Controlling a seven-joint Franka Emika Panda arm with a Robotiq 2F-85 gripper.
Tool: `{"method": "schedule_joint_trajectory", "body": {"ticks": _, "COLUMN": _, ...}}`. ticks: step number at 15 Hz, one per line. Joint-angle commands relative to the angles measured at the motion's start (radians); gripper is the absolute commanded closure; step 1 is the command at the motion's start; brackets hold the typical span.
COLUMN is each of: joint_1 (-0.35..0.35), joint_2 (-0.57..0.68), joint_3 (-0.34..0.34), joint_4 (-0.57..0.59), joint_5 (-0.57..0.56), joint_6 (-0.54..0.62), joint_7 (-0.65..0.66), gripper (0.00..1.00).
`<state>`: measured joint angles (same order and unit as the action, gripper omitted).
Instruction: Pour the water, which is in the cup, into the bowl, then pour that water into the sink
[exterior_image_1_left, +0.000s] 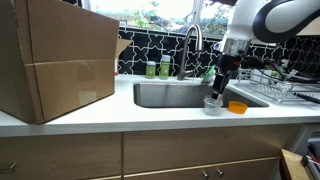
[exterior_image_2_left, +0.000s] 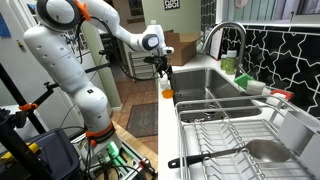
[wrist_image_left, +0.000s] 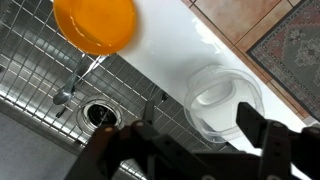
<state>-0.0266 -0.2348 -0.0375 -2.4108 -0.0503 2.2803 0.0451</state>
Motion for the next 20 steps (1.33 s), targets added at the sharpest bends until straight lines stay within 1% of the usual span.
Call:
{"method": "schedule_joint_trajectory", "body": {"ticks": 1, "joint_1": -0.015, "joint_2": -0.074, "joint_3": 0.005, "joint_4": -0.029, "joint_5": -0.016, "joint_6": -0.009, "joint_7": 0.007, "gripper": 0.00}}
{"method": "schedule_joint_trajectory", "body": {"ticks": 6, "joint_1": -0.056, "joint_2": -0.200, "joint_3": 0.024, "joint_4": -0.060, "joint_5": -0.108, "joint_6": -0.045, "joint_7": 0.066, "gripper": 0.00}}
{"method": "schedule_joint_trajectory", "body": {"ticks": 9, "joint_1": -0.099, "joint_2": -0.263, "joint_3": 0.049, "joint_4": -0.077, "joint_5": -0.198, "joint_6": -0.078, "joint_7": 0.139, "gripper": 0.00}}
{"method": "schedule_joint_trajectory", "body": {"ticks": 11, "joint_1": -0.127, "joint_2": -0.283, "joint_3": 0.083, "joint_4": -0.083, "joint_5": -0.272, "joint_6": -0.091, "joint_7": 0.201, "gripper": 0.00}}
{"method": "schedule_joint_trajectory", "body": {"ticks": 12, "joint_1": -0.154, "joint_2": -0.270, "joint_3": 0.126, "joint_4": -0.077, "joint_5": -0.341, "joint_6": -0.076, "joint_7": 0.286, "gripper": 0.00}}
{"method": "schedule_joint_trajectory", "body": {"ticks": 13, "joint_1": -0.111, "joint_2": -0.248, "joint_3": 0.065, "joint_4": -0.049, "joint_5": -0.257, "joint_6": -0.076, "joint_7": 0.181, "gripper": 0.00}}
{"method": "schedule_joint_trajectory", "body": {"ticks": 15, "joint_1": -0.128, "joint_2": -0.256, "joint_3": 0.100, "joint_4": -0.055, "joint_5": -0.310, "joint_6": -0.077, "joint_7": 0.249, "gripper": 0.00}}
{"method": "schedule_joint_trajectory", "body": {"ticks": 17, "joint_1": -0.132, "joint_2": -0.255, "joint_3": 0.112, "joint_4": -0.056, "joint_5": -0.321, "joint_6": -0.077, "joint_7": 0.266, "gripper": 0.00}}
{"method": "schedule_joint_trajectory", "body": {"ticks": 18, "joint_1": -0.134, "joint_2": -0.255, "joint_3": 0.112, "joint_4": -0.056, "joint_5": -0.322, "joint_6": -0.077, "joint_7": 0.267, "gripper": 0.00}}
{"method": "schedule_joint_trajectory", "body": {"ticks": 20, "joint_1": -0.143, "joint_2": -0.245, "joint_3": 0.084, "joint_4": -0.055, "joint_5": -0.308, "joint_6": -0.073, "joint_7": 0.248, "gripper": 0.00}}
